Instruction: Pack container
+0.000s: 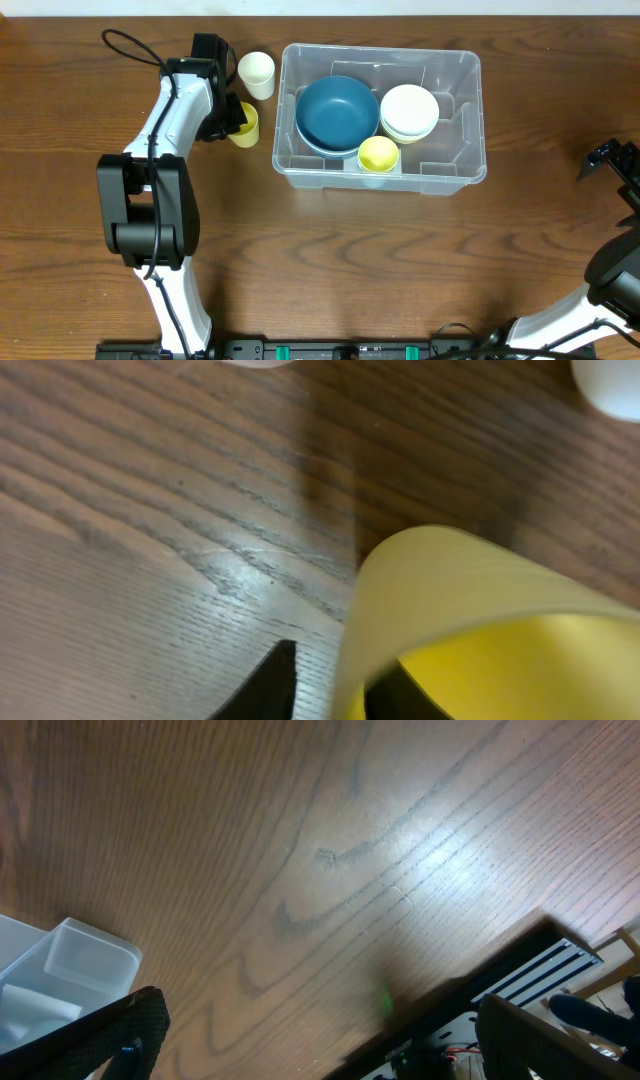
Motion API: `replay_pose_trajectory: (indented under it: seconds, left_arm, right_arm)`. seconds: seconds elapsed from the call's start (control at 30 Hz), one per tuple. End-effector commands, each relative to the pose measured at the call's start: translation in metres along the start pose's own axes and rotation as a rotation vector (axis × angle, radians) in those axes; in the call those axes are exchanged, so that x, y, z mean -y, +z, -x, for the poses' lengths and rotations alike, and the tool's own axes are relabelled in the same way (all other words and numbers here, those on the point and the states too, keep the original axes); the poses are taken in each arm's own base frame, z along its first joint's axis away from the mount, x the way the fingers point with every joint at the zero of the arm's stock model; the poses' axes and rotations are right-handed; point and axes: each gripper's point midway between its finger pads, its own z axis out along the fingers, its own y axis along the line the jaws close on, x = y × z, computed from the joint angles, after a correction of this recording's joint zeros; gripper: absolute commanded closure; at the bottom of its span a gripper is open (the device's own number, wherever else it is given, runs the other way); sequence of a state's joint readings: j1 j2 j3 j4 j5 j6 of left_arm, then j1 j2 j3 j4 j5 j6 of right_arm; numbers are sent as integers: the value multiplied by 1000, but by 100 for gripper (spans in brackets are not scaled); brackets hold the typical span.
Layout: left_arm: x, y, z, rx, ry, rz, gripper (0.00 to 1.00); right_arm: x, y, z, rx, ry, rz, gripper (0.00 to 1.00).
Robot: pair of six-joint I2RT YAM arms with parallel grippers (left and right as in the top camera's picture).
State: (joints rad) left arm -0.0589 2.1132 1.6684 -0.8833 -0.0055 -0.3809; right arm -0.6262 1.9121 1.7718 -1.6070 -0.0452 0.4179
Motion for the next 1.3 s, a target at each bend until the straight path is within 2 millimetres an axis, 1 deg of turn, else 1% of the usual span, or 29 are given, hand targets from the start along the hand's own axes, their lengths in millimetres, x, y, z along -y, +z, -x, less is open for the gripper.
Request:
replay_pose_trajectory:
  seconds: [0.0,0.1,0.13,0.2,0.27,0.33,0.4,0.47,0.5,0.57,0.6,0.63,0.67,0.73,0.8,0.87,0.97,1.03,1.17,1.27]
  left_arm:
    - [-1,-11,4,20,-2,-7,94]
    - [-1,-28,6,48,-4,-20,94]
    - [0,-36,8,63,-5,-27,94]
    - [1,-61,14,114,-6,-51,94]
    - [2,-95,22,188,-9,-87,94]
    - [3,-136,26,277,-14,-130,94]
    - [6,-184,26,377,-8,-188,94]
    - [19,-225,16,444,21,-282,94]
    - [31,-247,6,473,50,-349,94]
    - [54,-282,-16,518,119,-450,94]
    - [66,-296,-28,541,164,-483,94]
    - [75,-304,-37,555,206,-505,94]
    - [89,-313,-50,566,264,-528,94]
    - [115,-320,-74,568,349,-559,94]
    - [133,-315,-90,560,403,-547,94]
    - [149,-304,-103,543,447,-520,94]
    - [171,-280,-119,481,507,-497,94]
    - [183,-261,-127,434,538,-473,94]
    - [200,-222,-139,350,583,-419,94]
    - [208,-201,-145,310,602,-390,94]
  right_arm:
    - [4,-7,-1,22,24,10,1]
    - [4,-7,-1,22,24,10,1]
    - [4,-7,-1,22,24,10,1]
    - [4,-7,-1,22,24,10,1]
    - [4,-7,-1,22,24,10,1]
    - [4,-7,-1,22,24,10,1]
    - [4,-7,-1,22,24,10,1]
    - [4,-7,-1,22,24,10,1]
    - [4,-7,-1,22,24,10,1]
    - [4,-7,-1,22,24,10,1]
    - [4,-7,-1,22,24,10,1]
    - [4,-7,-1,22,24,10,1]
    - [4,-7,-1,22,24,10,1]
    - [4,-7,-1,22,24,10,1]
    - [4,-7,-1,22,24,10,1]
    - [4,-7,-1,22,24,10,1]
    - [4,-7,-1,22,24,10,1]
    - [4,-7,-1,22,24,10,1]
    - [4,-7,-1,22,24,10,1]
    - [4,-7,-1,22,24,10,1]
